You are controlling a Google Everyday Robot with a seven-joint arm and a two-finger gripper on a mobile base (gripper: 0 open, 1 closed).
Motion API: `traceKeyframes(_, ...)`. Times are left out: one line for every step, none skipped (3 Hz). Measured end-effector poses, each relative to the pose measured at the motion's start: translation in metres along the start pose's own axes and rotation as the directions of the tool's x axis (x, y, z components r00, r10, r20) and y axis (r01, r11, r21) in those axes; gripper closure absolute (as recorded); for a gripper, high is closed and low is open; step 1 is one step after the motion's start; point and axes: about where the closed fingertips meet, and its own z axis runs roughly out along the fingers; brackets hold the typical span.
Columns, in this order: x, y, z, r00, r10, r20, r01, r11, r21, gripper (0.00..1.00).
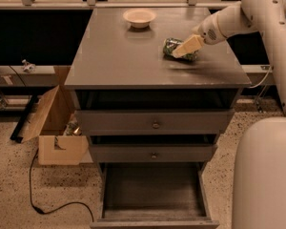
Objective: Pick green can from bottom drawer and place on counter
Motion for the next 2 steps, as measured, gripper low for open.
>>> traceKeyframes(-0.004, -0.007, -0.015, 1.0, -0.01, 0.023, 0.009, 0.9996, 0.027, 0.0)
traceKeyframes(-0.011, -0.012, -0.053, 0.997, -0.051, 0.054, 0.046, 0.9954, 0.084, 0.0)
